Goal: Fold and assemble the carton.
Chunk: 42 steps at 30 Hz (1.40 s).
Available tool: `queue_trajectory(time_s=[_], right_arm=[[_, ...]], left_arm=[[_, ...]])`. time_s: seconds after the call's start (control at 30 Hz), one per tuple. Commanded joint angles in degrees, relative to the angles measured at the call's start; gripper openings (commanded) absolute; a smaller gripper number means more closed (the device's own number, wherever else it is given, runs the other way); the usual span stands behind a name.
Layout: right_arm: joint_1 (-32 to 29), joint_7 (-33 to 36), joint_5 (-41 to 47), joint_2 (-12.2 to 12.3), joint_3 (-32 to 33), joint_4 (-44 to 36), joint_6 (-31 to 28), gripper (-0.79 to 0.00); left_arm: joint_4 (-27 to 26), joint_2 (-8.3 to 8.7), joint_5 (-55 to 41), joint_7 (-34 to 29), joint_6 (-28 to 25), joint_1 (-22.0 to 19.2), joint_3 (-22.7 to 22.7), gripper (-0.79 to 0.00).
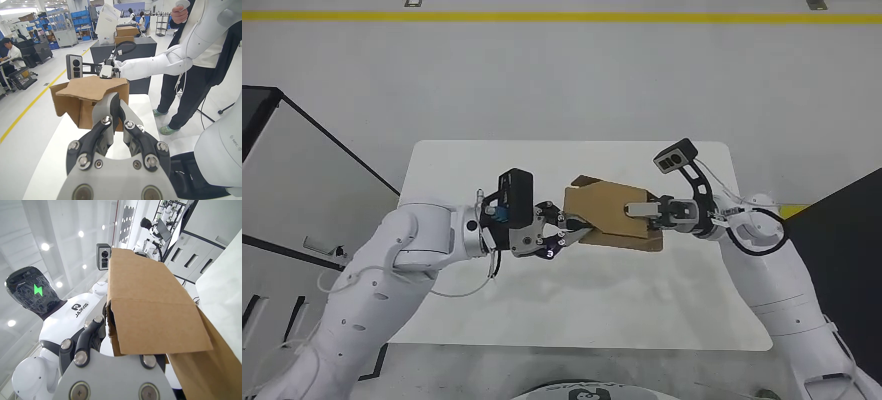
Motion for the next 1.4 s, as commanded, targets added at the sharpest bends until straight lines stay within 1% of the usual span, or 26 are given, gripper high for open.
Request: queue_trajectory(time_s=[0.0,0.13,0.33,0.57,0.77,0.97,1.2,1.33,1.37], right_arm=[[-0.09,0.11,0.14,0.04,0.23,0.20,0.02,-0.785],[-0.17,0.47,0.23,0.08,0.44,0.23,0.27,-0.785],[-0.02,0.87,0.17,0.03,-0.01,0.23,0.85,-0.785],[0.12,1.00,0.52,0.08,0.44,0.82,1.02,-0.785],[0.06,1.10,0.81,0.02,0.19,0.67,1.20,-0.785],[0.04,1.09,0.92,0.00,0.29,0.79,1.05,-0.785],[-0.17,1.37,1.09,-0.13,-0.60,0.85,1.57,-0.785],[-0.17,1.83,2.14,-0.09,-0.30,1.23,2.56,-0.785],[-0.13,2.51,3.31,-0.08,-0.12,1.47,3.44,-0.785]], left_arm=[[0.07,0.04,0.02,0.16,0.22,0.03,-0.44,-0.785],[-0.13,0.10,0.06,0.20,0.28,0.39,-0.75,-0.785],[-0.48,-0.05,0.28,0.08,0.36,0.17,0.36,-0.785],[-0.32,0.10,0.33,0.73,0.69,0.53,-1.14,-0.785],[-0.54,-0.06,0.36,0.67,0.45,0.45,0.08,-0.785],[0.14,-0.01,0.46,1.09,0.56,0.36,-0.70,-0.785],[0.57,-0.17,0.56,1.18,0.31,0.46,0.49,-0.785],[0.60,-0.02,0.76,2.34,0.94,0.61,-1.55,-0.785],[0.56,0.11,0.82,3.01,0.90,1.01,-2.76,-0.785]])
